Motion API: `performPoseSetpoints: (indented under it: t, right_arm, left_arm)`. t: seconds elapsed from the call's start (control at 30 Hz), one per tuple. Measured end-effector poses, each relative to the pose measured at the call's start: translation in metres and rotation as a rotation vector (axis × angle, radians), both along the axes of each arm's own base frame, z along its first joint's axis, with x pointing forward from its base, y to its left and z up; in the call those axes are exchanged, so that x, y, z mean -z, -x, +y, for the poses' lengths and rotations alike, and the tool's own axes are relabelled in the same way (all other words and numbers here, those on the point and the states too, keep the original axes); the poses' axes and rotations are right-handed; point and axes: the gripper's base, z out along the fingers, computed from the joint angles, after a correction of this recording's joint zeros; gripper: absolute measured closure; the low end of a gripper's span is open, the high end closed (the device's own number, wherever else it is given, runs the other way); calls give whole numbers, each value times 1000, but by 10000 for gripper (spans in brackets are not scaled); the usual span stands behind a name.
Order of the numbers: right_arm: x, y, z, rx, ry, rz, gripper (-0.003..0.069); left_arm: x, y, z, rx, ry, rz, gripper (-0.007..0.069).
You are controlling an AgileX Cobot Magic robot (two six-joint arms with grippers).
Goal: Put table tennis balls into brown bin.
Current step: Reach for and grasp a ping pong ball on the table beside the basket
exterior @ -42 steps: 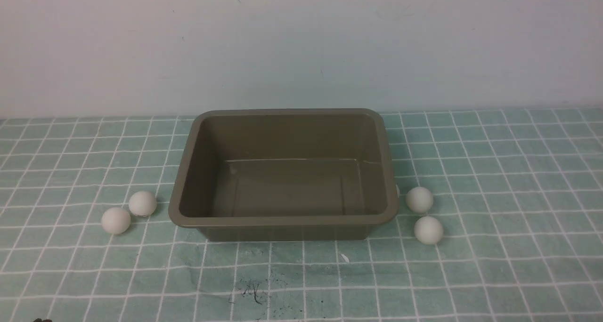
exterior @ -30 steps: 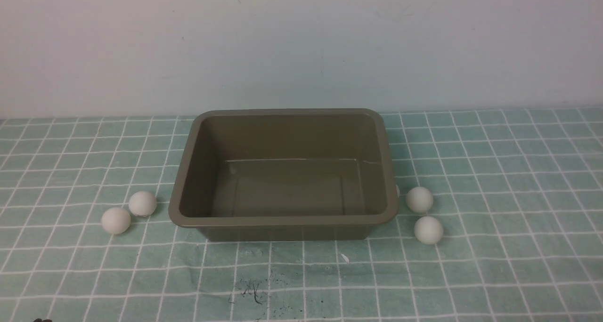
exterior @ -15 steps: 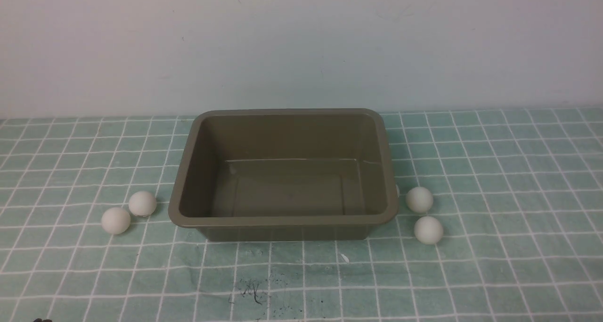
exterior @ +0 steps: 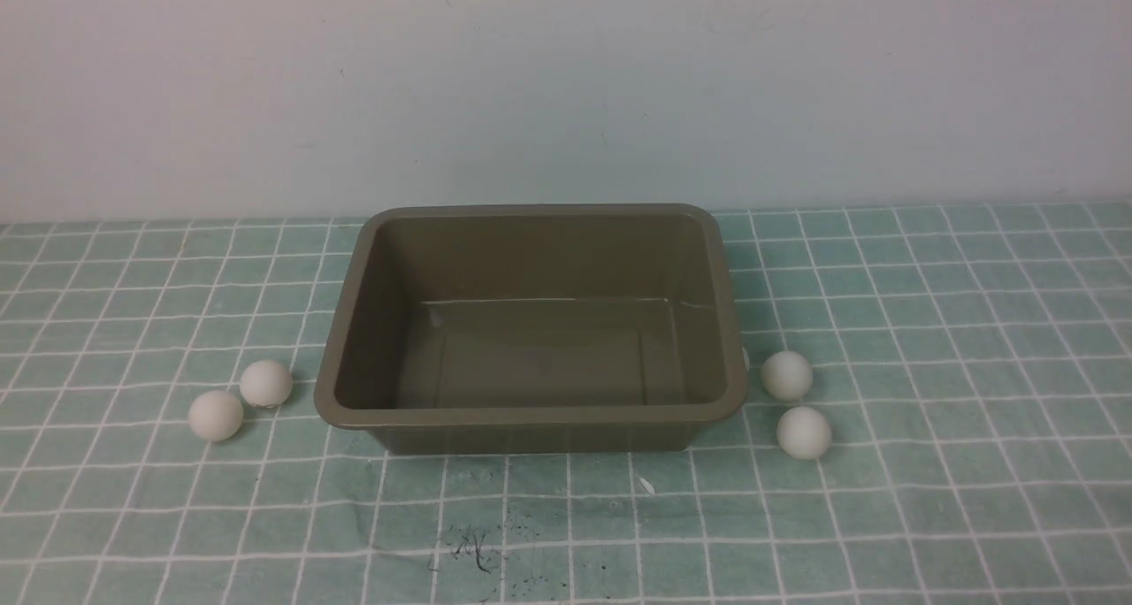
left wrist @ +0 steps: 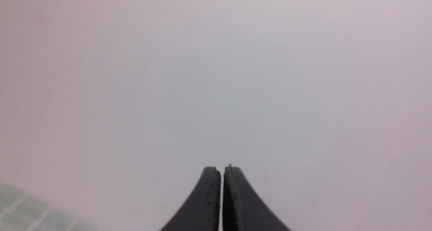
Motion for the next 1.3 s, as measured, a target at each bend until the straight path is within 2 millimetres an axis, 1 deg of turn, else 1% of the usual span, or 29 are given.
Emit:
performPoseSetpoints:
  t: [0.03,0.07,0.13,0.17,0.2,0.23,0.27,0.33,0.4,0.47,0.5,0.53,0.57,0.63,0.67,0.7,0.73,0.77,0.83,0.87,0.9,1.0,1.1,1.13,1.17,1.2,1.23,1.27,1.3]
  right_arm:
    - [0,0,0,0,20,-1,673]
    - [0,0,0,0,24,-3,673]
    - [0,0,-1,1,43,-3,673]
    - [0,0,-1,0,48,-4,673]
    - [0,0,-1,0,49,-4,673]
    - [0,0,-1,0,49,-4,673]
    - [0,0,-1,0,50,-5,673]
    - [0,0,-1,0,42,-9,673]
    - [-1,-1,1,2,-50,-31,673]
    - [-5,-2,3,7,-202,-72,673]
    - [-10,-2,4,15,-380,-128,673]
    - [-14,-2,4,22,-494,-166,673]
    - [-14,-2,4,22,-508,-165,673]
    - [-21,-2,2,38,-707,-229,673]
    - [-25,-2,1,49,-819,-265,673]
    - [-25,-2,1,50,-830,-268,673]
    - [-26,-2,0,55,-871,-284,673]
    - [-27,-2,-1,58,-896,-289,673]
    - [-27,-2,-1,61,-917,-295,673]
    - [-27,-2,-1,63,-930,-298,673]
    - [-27,-2,-1,62,-933,-290,673]
    - [-24,-1,7,18,-889,-167,673]
    - [-43,0,16,-55,-777,-30,673]
    - [-50,1,17,-72,-752,-17,673]
    - [-60,-1,20,-88,-701,39,673]
    - [-64,-2,21,-95,-682,58,673]
    - [-85,-7,25,-132,-586,149,673]
    - [-84,-8,25,-128,-585,160,673]
    - [-92,-13,27,-147,-540,210,673]
  left_arm:
    - [-9,3,1,-1,12,-34,629]
    - [-11,3,1,-1,15,-40,629]
    - [-36,6,-1,24,7,-58,629]
    - [-60,3,-6,72,-13,-7,629]
    - [-62,2,-7,77,-18,2,629]
    - [-83,-10,-13,133,-51,107,629]
    - [-92,-14,-17,164,-76,162,629]
    - [-101,-31,-26,233,-132,320,629]
    - [-107,-58,-36,324,-231,546,629]
    - [-103,-87,-45,417,-318,773,629]
    - [-92,-108,-49,465,-354,911,629]
    - [-86,-121,-52,509,-383,1012,629]
    - [-85,-123,-53,522,-388,1036,629]
    - [-70,-142,-55,565,-401,1164,629]
    - [-54,-159,-57,594,-407,1271,629]
    - [-54,-159,-57,594,-407,1269,629]
    - [-41,-172,-57,601,-407,1335,629]
    - [-33,-178,-56,597,-408,1365,629]
    - [-24,-186,-51,576,-403,1395,629]
    - [-16,-194,-43,538,-379,1418,629]
    - [-13,-199,-36,513,-356,1427,629]
    - [-8,-214,-16,453,-311,1449,629]
    - [-2,-233,1,425,-304,1470,629]
    - [0,-235,1,427,-307,1476,628]
    - [1,-243,5,426,-318,1476,624]
    - [4,-246,6,432,-326,1484,620]
    - [10,-260,8,446,-357,1493,593]
    - [10,-262,8,446,-361,1490,583]
    - [14,-267,9,453,-367,1500,561]
